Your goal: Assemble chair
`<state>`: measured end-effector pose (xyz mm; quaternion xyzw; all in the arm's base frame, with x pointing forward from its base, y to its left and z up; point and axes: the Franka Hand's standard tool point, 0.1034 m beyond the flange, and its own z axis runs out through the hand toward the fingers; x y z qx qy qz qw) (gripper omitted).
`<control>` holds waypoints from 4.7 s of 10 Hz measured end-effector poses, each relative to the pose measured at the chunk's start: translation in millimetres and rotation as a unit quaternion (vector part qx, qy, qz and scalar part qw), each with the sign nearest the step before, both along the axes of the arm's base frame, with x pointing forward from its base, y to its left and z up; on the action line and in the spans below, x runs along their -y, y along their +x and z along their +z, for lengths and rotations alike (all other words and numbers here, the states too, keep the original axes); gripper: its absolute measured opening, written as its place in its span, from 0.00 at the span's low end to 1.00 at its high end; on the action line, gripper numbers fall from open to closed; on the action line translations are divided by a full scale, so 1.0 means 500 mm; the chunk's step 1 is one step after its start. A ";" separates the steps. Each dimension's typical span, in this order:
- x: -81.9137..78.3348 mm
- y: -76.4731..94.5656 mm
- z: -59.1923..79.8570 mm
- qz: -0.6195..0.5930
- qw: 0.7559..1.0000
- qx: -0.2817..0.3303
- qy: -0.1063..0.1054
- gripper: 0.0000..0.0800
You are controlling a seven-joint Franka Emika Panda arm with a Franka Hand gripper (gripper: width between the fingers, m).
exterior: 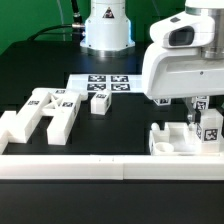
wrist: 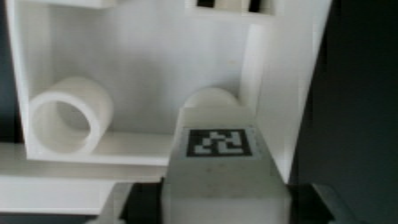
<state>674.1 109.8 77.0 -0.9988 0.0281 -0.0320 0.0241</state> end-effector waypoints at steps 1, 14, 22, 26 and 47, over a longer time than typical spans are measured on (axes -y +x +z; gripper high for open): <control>0.000 0.000 0.000 -0.053 0.999 -0.002 0.003 0.36; -0.007 -0.002 0.000 -0.354 0.935 -0.018 0.023 0.59; -0.003 -0.001 -0.001 -0.021 1.000 -0.002 0.000 0.81; 0.005 -0.001 -0.002 0.157 0.987 0.005 -0.015 0.81; 0.039 -0.003 -0.002 -0.271 0.963 -0.005 -0.016 0.36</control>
Offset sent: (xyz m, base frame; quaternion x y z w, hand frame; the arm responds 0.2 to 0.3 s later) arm -0.0044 0.0064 -0.0030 0.0073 -0.0046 0.2629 0.9648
